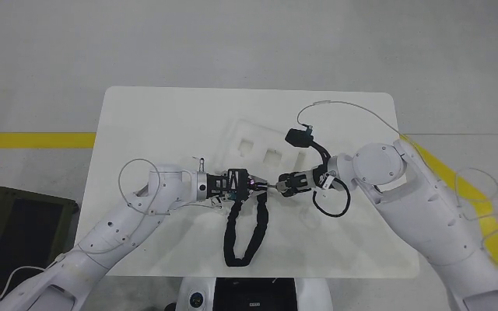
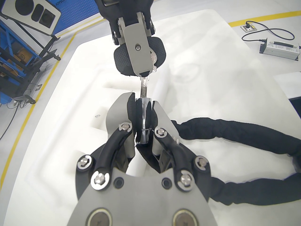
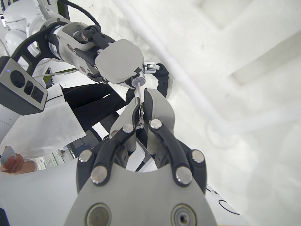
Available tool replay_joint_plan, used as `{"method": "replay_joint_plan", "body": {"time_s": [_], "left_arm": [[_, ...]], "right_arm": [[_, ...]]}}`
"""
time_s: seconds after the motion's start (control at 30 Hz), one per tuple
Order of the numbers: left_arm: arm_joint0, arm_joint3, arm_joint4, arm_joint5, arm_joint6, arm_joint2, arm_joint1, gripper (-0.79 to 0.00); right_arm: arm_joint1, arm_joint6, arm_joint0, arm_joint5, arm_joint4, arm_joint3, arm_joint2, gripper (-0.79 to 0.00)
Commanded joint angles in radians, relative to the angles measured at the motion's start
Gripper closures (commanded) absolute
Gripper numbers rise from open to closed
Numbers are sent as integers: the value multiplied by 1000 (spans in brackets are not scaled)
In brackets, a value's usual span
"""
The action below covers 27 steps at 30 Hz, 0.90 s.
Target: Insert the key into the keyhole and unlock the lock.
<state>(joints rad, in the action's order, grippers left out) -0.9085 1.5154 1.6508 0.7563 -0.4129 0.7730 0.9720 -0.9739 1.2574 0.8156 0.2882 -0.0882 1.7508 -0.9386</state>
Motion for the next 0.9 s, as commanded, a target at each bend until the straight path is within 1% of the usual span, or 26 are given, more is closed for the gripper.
{"method": "replay_joint_plan", "body": {"time_s": [0.0,0.03,0.07,0.1,0.17,0.23,0.3,0.37,0.47,0.57,0.7,0.87], "left_arm": [[-2,1,1,2,-2,3,0,0],[-3,2,2,2,-2,4,1,0],[-5,2,2,1,-2,6,1,0],[-6,3,3,1,-2,7,1,0],[-9,4,4,2,-3,9,2,0],[-12,3,1,-1,-6,12,3,0],[-17,2,-7,-3,-10,15,4,0],[-18,2,-8,-3,-8,17,5,0],[-20,1,-8,1,-6,19,7,0],[-20,-1,-9,3,-5,20,9,0],[-20,-2,-10,4,-4,20,13,0],[-25,-14,-31,-3,-9,26,18,0]], "right_arm": [[0,-2,-2,-2,0,-2,1,-15],[-1,-3,-3,-2,0,-3,1,-31],[-1,-5,-4,-4,2,-3,2,-89],[-2,-6,-5,-5,2,-5,4,-114],[-3,-8,-7,-6,2,-8,6,-126],[-3,-9,-8,-8,3,-11,8,-114],[-3,-10,-9,-10,3,-14,9,-120],[-4,-13,-8,-12,5,-16,8,-145],[-4,-16,-7,-13,7,-17,8,-246],[-4,-24,-4,-15,14,-14,3,-314],[-2,-30,2,-17,17,-9,-5,-323],[2,-40,13,-12,23,0,-26,-363]]}}
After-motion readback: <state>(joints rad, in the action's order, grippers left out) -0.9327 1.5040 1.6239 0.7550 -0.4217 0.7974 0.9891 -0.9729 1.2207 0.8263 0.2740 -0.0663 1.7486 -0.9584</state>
